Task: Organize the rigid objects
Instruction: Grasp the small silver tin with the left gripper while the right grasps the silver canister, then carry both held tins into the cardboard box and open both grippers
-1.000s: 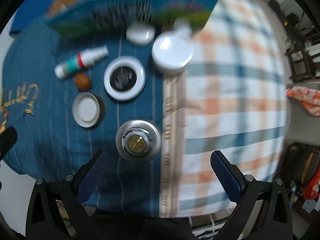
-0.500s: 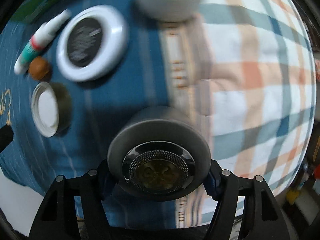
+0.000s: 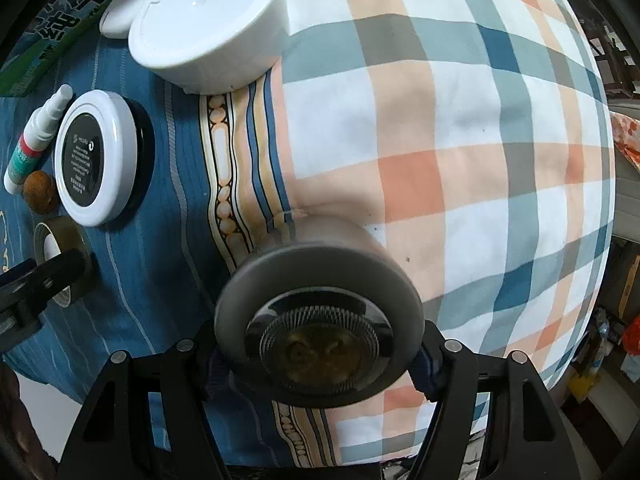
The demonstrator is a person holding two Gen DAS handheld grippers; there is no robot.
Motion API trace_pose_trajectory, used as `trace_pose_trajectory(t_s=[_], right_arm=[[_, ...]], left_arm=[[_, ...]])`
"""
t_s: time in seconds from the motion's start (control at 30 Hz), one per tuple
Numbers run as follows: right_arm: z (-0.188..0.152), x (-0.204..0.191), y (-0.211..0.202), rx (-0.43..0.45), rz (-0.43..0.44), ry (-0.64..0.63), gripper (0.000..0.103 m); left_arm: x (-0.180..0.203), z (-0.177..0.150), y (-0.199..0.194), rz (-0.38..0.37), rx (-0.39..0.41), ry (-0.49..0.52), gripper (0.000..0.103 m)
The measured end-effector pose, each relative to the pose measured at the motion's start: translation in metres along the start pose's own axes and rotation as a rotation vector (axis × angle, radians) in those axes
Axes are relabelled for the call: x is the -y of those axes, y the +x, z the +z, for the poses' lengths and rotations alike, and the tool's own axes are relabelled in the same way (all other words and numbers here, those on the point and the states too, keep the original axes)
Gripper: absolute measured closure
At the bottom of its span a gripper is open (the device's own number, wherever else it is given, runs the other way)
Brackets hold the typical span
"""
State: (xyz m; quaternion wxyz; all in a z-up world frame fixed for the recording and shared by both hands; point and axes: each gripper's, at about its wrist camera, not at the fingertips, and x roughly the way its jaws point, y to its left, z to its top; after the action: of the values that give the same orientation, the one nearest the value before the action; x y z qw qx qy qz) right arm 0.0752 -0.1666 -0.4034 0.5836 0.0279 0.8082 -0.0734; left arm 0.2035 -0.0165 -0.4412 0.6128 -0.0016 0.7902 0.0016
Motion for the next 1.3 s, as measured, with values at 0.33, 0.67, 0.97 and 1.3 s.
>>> trace_pose_trajectory(t_s=[0.33, 0.67, 0.97, 1.3], right_arm=[[0.013, -0.005, 0.0, -0.035, 0.011, 0.016, 0.03], [0.024, -0.027, -0.022, -0.051, 0.029, -0.03, 0.03], [0.002, -0.042, -0.078, 0.021, 0.115, -0.076, 0.031], [0.003, -0.046, -0.193, 0.198, 0.193, -0.149, 0.031]], left_arm=[[-0.005, -0.012, -0.002, -0.008, 0.035, -0.054, 0.041], [-0.018, -0.062, -0.048, -0.008, 0.126, -0.081, 0.041], [-0.014, -0.103, -0.126, -0.073, 0.238, -0.031, 0.041], [0.013, -0.079, -0.226, -0.137, 0.414, 0.03, 0.041]])
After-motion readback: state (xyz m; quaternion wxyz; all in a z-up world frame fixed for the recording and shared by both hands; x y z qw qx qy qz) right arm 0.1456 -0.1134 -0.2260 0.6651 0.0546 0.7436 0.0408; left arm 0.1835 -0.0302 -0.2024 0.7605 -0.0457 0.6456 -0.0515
